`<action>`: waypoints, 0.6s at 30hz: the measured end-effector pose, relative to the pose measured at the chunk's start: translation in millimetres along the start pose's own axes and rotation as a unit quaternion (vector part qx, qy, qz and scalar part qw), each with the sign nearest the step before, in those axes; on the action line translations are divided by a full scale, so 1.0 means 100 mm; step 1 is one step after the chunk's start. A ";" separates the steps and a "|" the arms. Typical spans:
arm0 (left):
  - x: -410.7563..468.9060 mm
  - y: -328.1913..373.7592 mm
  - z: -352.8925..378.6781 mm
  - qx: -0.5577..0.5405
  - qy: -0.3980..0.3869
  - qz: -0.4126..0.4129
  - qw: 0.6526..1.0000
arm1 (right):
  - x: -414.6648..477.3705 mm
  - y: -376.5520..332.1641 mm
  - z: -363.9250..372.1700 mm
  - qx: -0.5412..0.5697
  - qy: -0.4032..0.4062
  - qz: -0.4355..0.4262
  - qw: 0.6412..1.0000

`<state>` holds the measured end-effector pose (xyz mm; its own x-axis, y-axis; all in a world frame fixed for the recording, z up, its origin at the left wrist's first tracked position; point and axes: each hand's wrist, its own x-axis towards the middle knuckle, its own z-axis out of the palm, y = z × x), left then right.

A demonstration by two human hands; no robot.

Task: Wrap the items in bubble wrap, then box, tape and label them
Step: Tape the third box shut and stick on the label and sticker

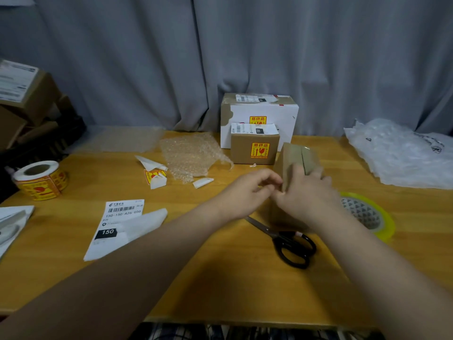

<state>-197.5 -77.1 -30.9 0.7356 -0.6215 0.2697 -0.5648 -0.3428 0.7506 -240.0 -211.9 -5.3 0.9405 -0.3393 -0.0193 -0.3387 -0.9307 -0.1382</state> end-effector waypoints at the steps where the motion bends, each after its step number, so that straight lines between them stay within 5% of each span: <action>1: 0.00 0.03 0.04 0.031 0.002 0.016 0.999 | -0.03 0.02 -0.02 -0.003 -0.008 -0.010 1.000; 11: 0.04 0.05 -0.14 0.288 -0.029 -0.001 0.957 | 0.05 0.18 -0.17 0.061 -0.115 -0.178 0.975; 18: -0.03 -0.36 -0.70 0.346 -0.018 -0.159 0.924 | 0.37 -0.07 -0.08 -0.074 -0.060 -0.217 0.971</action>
<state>-153.0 -13.6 -17.0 0.8993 -0.4313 0.0722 -0.4362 -0.8729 0.2187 -203.0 -219.2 3.2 0.9890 0.1005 -0.1082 0.0993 -0.9949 -0.0163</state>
